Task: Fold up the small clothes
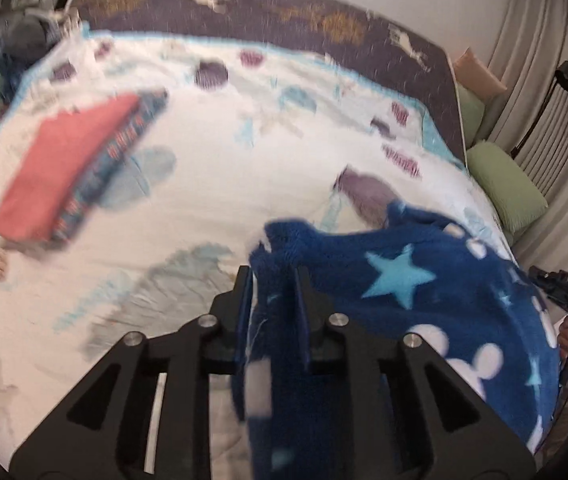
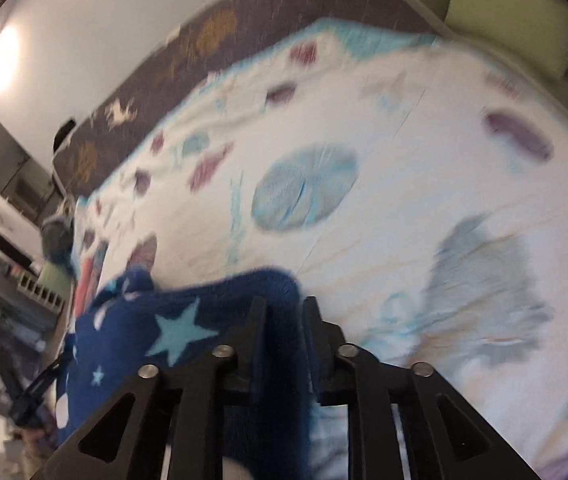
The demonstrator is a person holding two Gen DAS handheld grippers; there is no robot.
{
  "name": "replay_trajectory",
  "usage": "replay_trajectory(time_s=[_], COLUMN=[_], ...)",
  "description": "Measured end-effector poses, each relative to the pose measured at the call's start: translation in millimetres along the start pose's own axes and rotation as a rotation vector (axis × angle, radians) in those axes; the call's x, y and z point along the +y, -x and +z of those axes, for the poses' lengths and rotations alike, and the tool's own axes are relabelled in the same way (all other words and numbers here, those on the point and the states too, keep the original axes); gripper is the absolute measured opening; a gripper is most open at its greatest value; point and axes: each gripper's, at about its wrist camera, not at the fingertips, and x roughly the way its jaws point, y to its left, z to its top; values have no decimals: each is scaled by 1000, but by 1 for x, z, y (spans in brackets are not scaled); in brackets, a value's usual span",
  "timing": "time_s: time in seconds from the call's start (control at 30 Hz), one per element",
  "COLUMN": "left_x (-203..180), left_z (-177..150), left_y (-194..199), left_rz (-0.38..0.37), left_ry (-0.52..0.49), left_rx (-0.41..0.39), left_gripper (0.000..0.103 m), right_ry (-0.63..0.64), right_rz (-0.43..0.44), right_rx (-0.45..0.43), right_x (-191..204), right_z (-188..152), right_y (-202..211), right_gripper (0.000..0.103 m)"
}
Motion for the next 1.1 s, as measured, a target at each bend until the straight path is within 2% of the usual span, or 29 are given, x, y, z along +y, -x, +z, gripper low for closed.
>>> replay_trajectory(time_s=[0.03,0.1,0.2,0.27,0.3,0.37,0.4,0.43,0.47,0.5,0.57,0.63,0.67,0.73,0.77,0.83,0.87,0.93,1.0,1.1], left_x=[-2,-9,-26,-40,-46,-52,-52,-52,-54,-58,-68,-70,-68,-64,-64,-63,-61,-58,-58,-56], left_z=[1,-2,-16,-31,-41,-54,-63,-71,-77,-78,-79,-80,-81,-84,-88,-96,-101,-106,-105,-106], left_y=[13,37,59,64,58,40,26,16,17,21,32,48,54,66,67,57,51,54,65,79], left_rz=[5,-19,-123,-182,-203,-152,-88,-41,-16,8,61,43,18,-47,-50,10,28,26,23,12], left_ry=[-5,-4,-7,-24,-36,-51,-66,-86,-108,-128,-178,-178,-166,-155,-165,-174,-164,-123,-111,-117], left_rx=[-24,-64,-80,-62,-32,41,85,93,58,40,35,34,31,12,9,48,67,52,51,42], left_gripper=[22,23,28,43,46,46,46,46,46,46,46,46,46,46,46,46,48,49,49,57], right_ry=[8,15,76,144,173,210,238,260,277,301,372,428,438,458,466,487,496,483,468,489], right_rz=[-17,5,162,276,340,397,374,309,226,182,118,51,56,151,181,214,211,163,149,139], right_rx=[-40,-65,-42,-13,18,94,137,173,197,204,152,136,127,97,88,98,134,217,177,153], right_x=[2,12,39,65,78,99,107,112,114,115,124,138,144,155,158,165,169,166,161,167], right_z=[1,1,-13,-33,-46,-67,-78,-89,-100,-109,-122,-127,-129,-133,-136,-145,-152,-168,-175,-171], right_y=[14,42,62,67,65,50,37,23,7,-3,0,14,24,45,52,55,45,18,16,33], right_gripper=[29,31,31,36,38,44,44,44,42,42,42,42,42,42,43,47,49,51,51,52])
